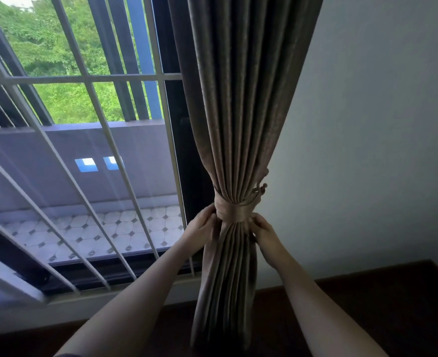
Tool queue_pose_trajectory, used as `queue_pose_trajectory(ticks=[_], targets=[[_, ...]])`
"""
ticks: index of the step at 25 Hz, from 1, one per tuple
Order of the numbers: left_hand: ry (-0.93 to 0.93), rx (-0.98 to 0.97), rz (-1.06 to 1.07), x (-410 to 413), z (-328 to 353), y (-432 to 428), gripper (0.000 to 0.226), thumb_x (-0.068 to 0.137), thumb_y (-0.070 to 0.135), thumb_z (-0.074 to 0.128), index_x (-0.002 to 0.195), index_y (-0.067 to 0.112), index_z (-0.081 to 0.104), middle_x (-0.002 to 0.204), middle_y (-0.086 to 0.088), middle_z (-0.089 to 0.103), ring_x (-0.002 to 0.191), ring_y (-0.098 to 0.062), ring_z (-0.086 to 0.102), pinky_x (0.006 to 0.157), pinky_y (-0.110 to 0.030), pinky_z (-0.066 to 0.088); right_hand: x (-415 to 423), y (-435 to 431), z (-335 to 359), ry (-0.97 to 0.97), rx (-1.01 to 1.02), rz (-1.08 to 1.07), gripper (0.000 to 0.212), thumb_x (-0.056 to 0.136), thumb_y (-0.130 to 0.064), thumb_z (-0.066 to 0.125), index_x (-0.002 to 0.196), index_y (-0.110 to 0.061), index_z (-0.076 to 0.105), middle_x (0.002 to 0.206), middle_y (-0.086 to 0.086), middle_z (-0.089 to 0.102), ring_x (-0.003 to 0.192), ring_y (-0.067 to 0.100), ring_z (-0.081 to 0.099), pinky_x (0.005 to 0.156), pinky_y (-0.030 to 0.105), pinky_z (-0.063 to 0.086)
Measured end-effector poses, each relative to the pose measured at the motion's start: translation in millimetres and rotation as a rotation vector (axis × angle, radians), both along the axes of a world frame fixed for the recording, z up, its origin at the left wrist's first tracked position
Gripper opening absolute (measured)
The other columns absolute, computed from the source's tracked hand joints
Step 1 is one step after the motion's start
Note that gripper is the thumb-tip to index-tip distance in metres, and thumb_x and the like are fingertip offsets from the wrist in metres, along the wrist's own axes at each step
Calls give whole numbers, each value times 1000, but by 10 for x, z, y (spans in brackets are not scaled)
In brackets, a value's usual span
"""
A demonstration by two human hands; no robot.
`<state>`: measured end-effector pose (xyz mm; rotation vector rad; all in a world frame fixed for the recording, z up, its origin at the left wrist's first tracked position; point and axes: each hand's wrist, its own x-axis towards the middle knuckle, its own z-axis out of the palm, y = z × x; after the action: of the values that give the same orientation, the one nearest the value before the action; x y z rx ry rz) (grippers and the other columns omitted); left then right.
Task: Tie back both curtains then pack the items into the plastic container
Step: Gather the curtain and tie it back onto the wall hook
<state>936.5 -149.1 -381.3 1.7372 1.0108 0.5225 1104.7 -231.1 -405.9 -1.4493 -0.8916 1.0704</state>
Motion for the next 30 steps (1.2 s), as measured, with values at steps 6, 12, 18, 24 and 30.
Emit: queue_pose_trajectory(ticks=[6, 12, 18, 24, 30], targets=[[94, 44, -70, -74, -27, -4, 28, 96, 25, 48, 123, 21, 55, 110, 4, 61, 101, -9, 55, 82, -21, 41, -84, 88, -15, -53, -17, 103, 25, 95, -23, 51, 118, -16, 58, 107, 2, 67, 102, 16, 62, 87, 29, 48], [234, 607, -43, -157, -280, 184, 45, 90, 37, 35, 110, 9, 64, 99, -8, 67, 94, -25, 56, 78, -39, 46, 29, 204, -128, -178, -22, 44, 14, 95, -25, 51, 103, -19, 60, 95, 2, 65, 86, 15, 62, 74, 30, 47], [164, 569, 150, -144, -424, 196, 40, 93, 34, 49, 126, 11, 58, 125, -5, 59, 116, -18, 52, 93, -26, 43, 59, 212, -319, -529, 42, -245, 23, 89, -21, 60, 112, -20, 56, 99, -2, 60, 83, 12, 59, 71, 23, 49], [46, 436, -24, -253, -385, -123, 64, 79, 49, 55, 136, 20, 46, 112, 9, 58, 98, -2, 58, 84, -22, 51, -119, -207, -247, -451, 341, -114, 22, 85, -21, 61, 106, -17, 60, 97, -11, 63, 88, 2, 64, 75, 13, 50], [192, 651, -1, -145, -298, -145, 30, 93, 20, 55, 116, 0, 57, 68, -2, 61, 57, -13, 53, 58, -21, 41, 19, -2, -148, -851, 272, -29, 25, 84, -29, 60, 83, -4, 66, 74, 11, 65, 67, 24, 62, 65, 38, 53]])
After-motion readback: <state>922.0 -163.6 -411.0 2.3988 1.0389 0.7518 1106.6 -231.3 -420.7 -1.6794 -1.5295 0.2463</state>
